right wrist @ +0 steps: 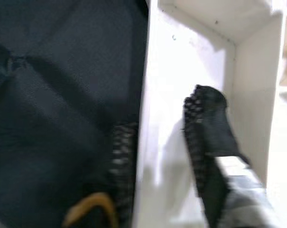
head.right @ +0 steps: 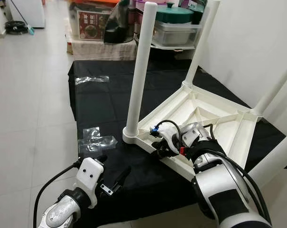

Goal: Building children table

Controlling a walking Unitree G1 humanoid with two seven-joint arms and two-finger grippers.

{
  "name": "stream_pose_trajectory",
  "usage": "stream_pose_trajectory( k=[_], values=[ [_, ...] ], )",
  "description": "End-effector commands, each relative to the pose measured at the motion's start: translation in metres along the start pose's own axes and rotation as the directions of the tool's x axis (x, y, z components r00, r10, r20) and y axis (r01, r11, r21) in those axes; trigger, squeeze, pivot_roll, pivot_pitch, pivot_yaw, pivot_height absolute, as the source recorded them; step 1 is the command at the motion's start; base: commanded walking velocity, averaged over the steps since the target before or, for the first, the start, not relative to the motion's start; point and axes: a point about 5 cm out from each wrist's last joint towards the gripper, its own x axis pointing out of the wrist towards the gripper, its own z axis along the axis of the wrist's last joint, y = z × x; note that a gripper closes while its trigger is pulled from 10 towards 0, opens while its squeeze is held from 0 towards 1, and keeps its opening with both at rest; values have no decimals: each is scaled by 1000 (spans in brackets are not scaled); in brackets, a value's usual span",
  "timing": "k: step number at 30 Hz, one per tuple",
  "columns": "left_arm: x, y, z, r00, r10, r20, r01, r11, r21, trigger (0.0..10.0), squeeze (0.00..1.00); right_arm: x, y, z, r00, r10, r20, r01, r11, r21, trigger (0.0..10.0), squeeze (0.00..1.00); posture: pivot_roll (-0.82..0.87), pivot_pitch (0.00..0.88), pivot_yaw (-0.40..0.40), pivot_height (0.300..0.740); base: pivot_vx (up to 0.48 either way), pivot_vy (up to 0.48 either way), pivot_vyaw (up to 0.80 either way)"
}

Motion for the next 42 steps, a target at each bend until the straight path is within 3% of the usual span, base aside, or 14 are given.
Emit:
stream_pose_trajectory(
  k=[1, 6, 10, 15, 16, 18, 19, 20, 25, 27, 28, 30, 38, 42],
  values=[
    [-1, -1, 0, 1000, -3, -1, 3, 1000, -1, 10000, 0, 0, 0, 2, 1000, -5, 1, 5, 1000, -18, 0, 0, 53, 39, -129, 740, 0, 0, 0],
    [-1, -1, 0, 1000, 1, -1, -1, 1000, -1, 10000, 0, -1, 1, 13, 998, 22, 52, -19, 998, -57, 0, 0, 53, 43, -132, 740, 0, 0, 0],
    [-1, 0, 0, 1000, 5, -3, -5, 1000, -2, 10000, 0, -3, 4, 23, 990, 71, 123, -53, 988, -143, 0, 0, 49, 46, -127, 740, 0, 0, 0],
    [0, 1, 0, 1000, 7, -5, -7, 1000, -1, 10000, 0, -7, 10, 35, 968, 175, 181, -129, 962, -241, 0, 0, 48, 49, -126, 740, 0, 0, 0],
    [0, 2, 0, 1000, 7, -7, -7, 1000, 1, 10000, 0, -10, 15, 39, 943, 255, 212, -182, 933, -310, 0, 0, 48, 48, -127, 740, 0, 0, 0],
    [0, 2, 0, 1000, 7, -7, -7, 1000, 1, 10000, 0, -10, 15, 39, 943, 255, 212, -182, 933, -310, 0, 0, 48, 48, -127, 740, 0, 0, 0],
    [1, 2, -1, 1000, 8, -9, -7, 1000, 2, 10000, 0, -13, 23, 45, 905, 347, 248, -232, 888, -397, 0, 0, 46, 49, -124, 740, 0, 0, 0],
    [1, 3, -1, 1000, 7, -9, -7, 1000, 4, 10000, 0, -12, 27, 46, 892, 382, 242, -243, 856, -455, 0, 0, 45, 49, -120, 740, 0, 0, 0],
    [2, 3, -1, 1000, 5, -12, -5, 1000, 6, 10000, 0, -9, 35, 44, 890, 406, 209, -232, 796, -559, 0, 0, 44, 47, -118, 740, 0, 0, 0],
    [2, 4, -1, 1000, 3, -13, -3, 1000, 7, 10000, 0, -9, 39, 43, 892, 423, 159, -229, 726, -648, 0, 0, 45, 48, -116, 740, 0, 0, 0],
    [2, 4, -1, 1000, 3, -13, -3, 1000, 7, 10000, 0, -9, 39, 43, 892, 423, 159, -229, 726, -648, 0, 0, 45, 48, -116, 740, 0, 0, 0],
    [3, 4, -2, 1000, 2, -16, -2, 1000, 8, 10000, 0, -10, 44, 47, 879, 455, 139, -239, 674, -699, 0, 0, 44, 47, -118, 740, 0, 0, 0],
    [3, 5, -3, 1000, 6, -21, -6, 1000, 12, 10000, 0, -11, 50, 58, 855, 488, 175, -209, 633, -745, 0, 0, 47, 46, -119, 740, 0, 0, 0],
    [3, 5, -3, 1000, 7, -25, -7, 1000, 12, 10000, 0, -11, 50, 50, 860, 494, 127, -228, 595, -771, 0, 0, 47, 48, -116, 740, 0, 0, 0]
  ],
)
